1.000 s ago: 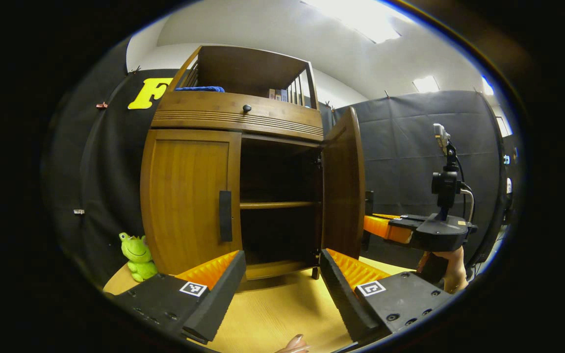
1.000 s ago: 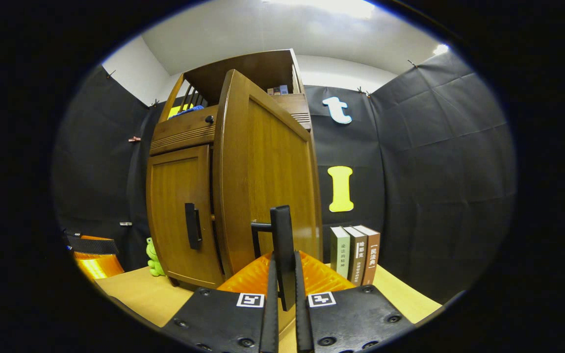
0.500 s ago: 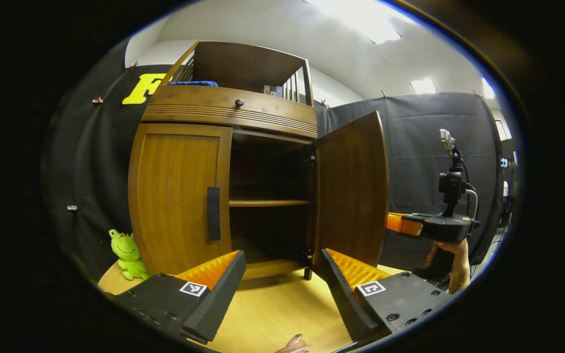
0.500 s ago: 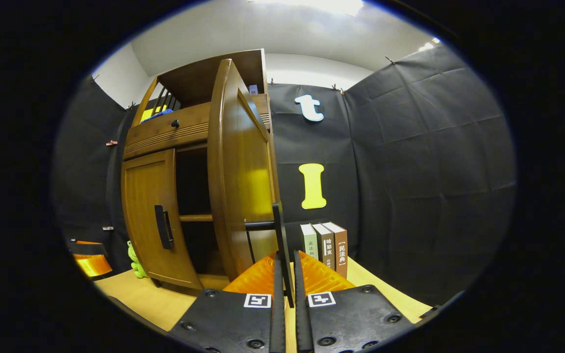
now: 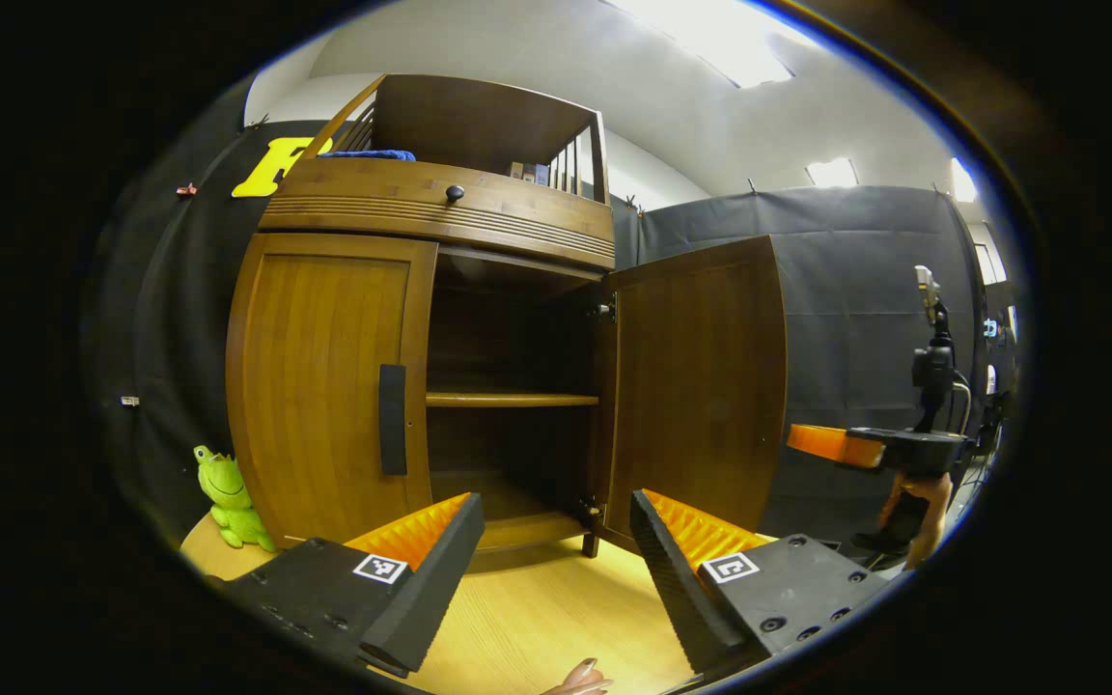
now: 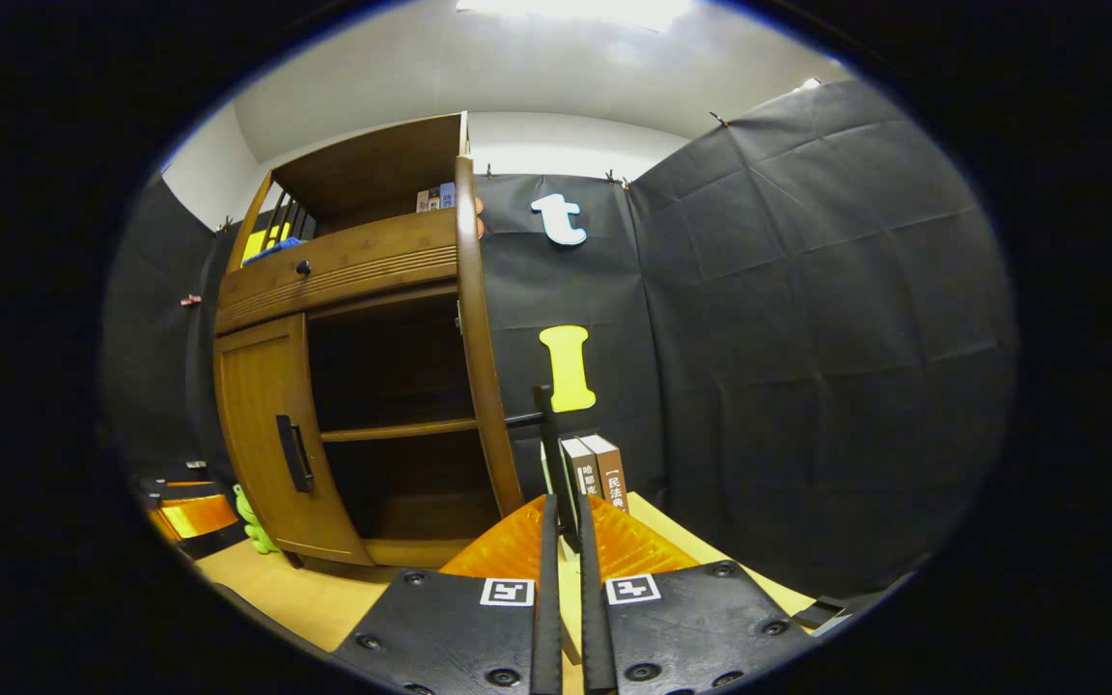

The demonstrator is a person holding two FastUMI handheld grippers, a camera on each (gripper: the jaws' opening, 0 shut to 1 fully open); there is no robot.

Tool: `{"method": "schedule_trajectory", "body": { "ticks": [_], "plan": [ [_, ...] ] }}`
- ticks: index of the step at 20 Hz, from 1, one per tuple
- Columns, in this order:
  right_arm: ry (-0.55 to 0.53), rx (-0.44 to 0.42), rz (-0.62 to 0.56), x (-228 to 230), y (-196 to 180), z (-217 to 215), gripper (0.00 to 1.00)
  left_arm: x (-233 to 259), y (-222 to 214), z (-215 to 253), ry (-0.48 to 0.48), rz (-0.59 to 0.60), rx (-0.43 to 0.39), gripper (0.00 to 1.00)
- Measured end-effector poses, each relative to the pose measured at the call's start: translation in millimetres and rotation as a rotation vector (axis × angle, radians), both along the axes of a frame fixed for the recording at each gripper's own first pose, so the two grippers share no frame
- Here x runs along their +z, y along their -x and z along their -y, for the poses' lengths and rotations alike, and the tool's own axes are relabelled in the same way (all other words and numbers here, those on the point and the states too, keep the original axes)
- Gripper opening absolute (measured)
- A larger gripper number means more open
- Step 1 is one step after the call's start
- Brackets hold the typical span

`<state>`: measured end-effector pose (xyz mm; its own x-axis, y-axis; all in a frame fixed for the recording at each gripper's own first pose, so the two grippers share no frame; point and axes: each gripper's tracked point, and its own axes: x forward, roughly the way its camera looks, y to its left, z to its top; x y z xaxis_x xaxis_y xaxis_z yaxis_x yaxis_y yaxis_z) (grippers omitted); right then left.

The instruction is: Open the right door of the double-door shoe cabinet with the right hand, and open the left door with the left hand.

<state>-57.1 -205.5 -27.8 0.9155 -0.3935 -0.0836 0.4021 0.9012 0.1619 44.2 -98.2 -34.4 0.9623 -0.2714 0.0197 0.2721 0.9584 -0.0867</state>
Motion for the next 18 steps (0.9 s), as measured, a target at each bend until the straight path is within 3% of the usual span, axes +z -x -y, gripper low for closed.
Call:
{"method": "schedule_trajectory", "body": {
  "ticks": [5, 11, 15, 18],
  "plan": [
    [0.091, 0.032, 0.034, 13.8, 26.2, -18.3, 0.12, -1.3, -37.6, -34.1, -0.019, 0.024, 0.126, 0.96],
    [0.177, 0.042, -0.024, -2.9, 46.1, -24.5, 0.85, -1.2, -103.8, -82.0, -0.043, 0.069, 0.266, 0.95],
    [0.194, 0.011, -0.038, -12.0, 52.5, -12.8, 0.84, -7.6, -147.5, -97.8, -0.06, 0.101, 0.303, 0.96],
    [0.188, 0.005, -0.02, -14.9, 58.3, -10.9, 0.84, -14.5, -173.5, -118.5, -0.097, 0.114, 0.381, 0.95]
  ]
}}
